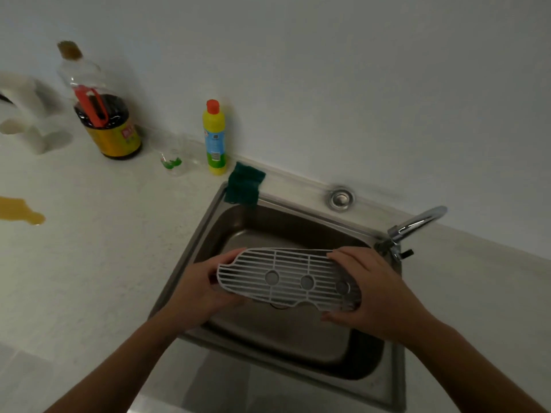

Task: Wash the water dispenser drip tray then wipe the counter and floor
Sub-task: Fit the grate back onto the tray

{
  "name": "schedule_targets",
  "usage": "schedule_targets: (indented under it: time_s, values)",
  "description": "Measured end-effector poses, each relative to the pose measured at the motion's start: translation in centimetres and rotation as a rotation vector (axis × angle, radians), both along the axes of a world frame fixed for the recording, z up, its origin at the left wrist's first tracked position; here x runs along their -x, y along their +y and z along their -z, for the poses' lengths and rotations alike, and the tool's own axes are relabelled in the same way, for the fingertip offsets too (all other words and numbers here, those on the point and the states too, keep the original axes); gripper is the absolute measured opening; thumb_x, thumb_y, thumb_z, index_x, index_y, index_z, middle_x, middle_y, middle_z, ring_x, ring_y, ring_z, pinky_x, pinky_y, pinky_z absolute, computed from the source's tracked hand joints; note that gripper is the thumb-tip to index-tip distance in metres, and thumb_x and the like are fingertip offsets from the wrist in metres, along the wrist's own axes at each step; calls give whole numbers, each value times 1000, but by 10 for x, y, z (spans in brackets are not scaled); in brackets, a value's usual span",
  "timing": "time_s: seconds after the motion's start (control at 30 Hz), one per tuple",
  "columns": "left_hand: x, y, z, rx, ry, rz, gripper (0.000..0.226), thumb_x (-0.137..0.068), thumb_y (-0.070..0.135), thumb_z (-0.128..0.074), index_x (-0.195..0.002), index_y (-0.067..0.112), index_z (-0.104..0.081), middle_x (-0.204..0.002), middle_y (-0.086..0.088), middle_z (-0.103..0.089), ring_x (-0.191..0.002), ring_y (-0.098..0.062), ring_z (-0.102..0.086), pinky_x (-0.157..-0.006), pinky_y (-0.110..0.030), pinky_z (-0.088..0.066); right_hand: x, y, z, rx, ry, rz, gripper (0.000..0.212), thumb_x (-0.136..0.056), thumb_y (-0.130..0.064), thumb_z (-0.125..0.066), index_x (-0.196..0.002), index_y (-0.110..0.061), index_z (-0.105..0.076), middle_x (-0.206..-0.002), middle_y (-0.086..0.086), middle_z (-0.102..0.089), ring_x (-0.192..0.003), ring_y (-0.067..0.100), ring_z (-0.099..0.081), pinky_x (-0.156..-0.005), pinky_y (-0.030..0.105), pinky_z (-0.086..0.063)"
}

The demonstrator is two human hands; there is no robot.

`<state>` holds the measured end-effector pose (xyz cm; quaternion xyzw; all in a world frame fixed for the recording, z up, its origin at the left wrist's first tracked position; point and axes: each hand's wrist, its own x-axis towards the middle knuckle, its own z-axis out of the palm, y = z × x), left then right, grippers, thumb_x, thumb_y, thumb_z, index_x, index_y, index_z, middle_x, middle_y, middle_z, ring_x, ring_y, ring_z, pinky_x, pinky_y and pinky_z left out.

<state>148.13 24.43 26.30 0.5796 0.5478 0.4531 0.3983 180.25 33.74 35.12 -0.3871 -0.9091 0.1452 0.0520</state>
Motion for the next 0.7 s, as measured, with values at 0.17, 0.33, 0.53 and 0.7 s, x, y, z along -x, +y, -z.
schedule_targets:
  time_s: [0.17, 0.33, 0.53, 0.7]
  values:
    - [-8, -4, -11, 16, -11, 44, 76, -76, 10, -89, -145, 17, -57, -130, 8, -73, -120, -15, -69, -101, -31, -57, -22, -7, 3, 75, 8, 33, 105, -68, -81, -67, -153, -29, -36, -155, -3, -43, -138, 6, -32, -115, 35, -33]
    - [-20, -11, -21, 20, -91, 56, 77, -73, 10, -90, -142, 26, -60, -129, 8, -73, -118, -15, -70, -97, -30, -58, -33, -10, -3, 135, -7, 50, 101, -66, -82, -66, -151, -39, -33, -147, -14, -47, -124, -7, -36, -101, 9, -25]
    - [-33, -15, -30, 103, -339, 44, 79, -73, 11, -89, -142, 31, -58, -137, -3, -68, -127, -24, -65, -98, -30, -57, -40, -19, -10, 137, 21, 93, 98, -66, -78, -70, -149, -34, -42, -143, -13, -52, -123, -4, -41, -99, 6, -25]
    - [-44, -16, -33, 259, -618, 124, 68, -88, 30, -77, -149, 24, -48, -144, -13, -59, -129, -37, -60, -97, -55, -57, -45, -19, -17, 116, -23, 104, 103, -66, -80, -67, -153, -32, -39, -149, -10, -49, -127, -1, -38, -107, 16, -27]
